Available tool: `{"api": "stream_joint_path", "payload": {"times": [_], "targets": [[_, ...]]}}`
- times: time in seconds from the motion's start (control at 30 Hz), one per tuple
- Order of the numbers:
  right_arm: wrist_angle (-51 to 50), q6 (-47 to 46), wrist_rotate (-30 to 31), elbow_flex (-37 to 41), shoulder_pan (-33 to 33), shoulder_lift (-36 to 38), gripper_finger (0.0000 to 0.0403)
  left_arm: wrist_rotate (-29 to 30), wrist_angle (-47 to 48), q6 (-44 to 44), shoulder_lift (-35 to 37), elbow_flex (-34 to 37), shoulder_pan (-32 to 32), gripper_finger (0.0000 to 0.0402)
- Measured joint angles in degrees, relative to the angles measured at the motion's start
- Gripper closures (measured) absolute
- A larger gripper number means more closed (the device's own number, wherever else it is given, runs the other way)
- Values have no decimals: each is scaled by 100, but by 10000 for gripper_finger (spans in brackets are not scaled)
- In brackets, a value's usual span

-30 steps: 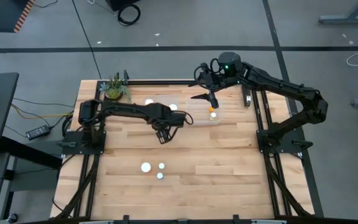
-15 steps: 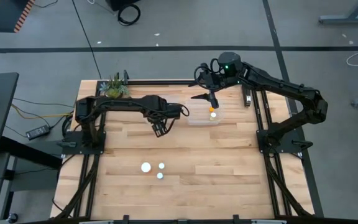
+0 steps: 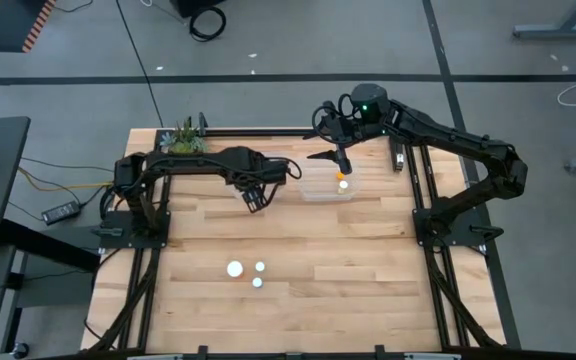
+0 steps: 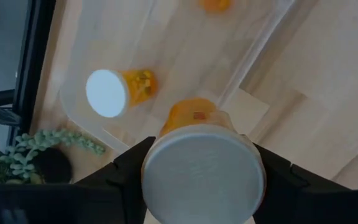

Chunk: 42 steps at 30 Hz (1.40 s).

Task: Pick and place medicine bottles into bin by pill shape (circle, oval)
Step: Put the large orange pill bottle into the left transparent bin

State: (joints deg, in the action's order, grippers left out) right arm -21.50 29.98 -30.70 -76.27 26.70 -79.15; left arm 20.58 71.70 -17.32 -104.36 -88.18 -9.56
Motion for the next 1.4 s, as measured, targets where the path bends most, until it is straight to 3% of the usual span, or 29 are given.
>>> {"api": "stream_joint_path", "payload": {"times": [0.27,0.53,0.77,1.0,1.23,1.4], "targets": [[0,-4,0,0,0,2,158,193,-17,12,-2,4,-3,168],[1,12,-1,0,0,1,158,236,-23,139,-4,7,-3,186],[0,2,0,0,0,2,158,482,-20,191,-11,7,-21,169],[-24,19,0,0,0,2,158,504,-146,304,-11,23,-184,188],[-26,19,0,0,0,2,158,472,-488,353,-13,531,-250,167],[-25,20,0,0,0,2,158,356,-681,411,-13,942,-250,182]]}}
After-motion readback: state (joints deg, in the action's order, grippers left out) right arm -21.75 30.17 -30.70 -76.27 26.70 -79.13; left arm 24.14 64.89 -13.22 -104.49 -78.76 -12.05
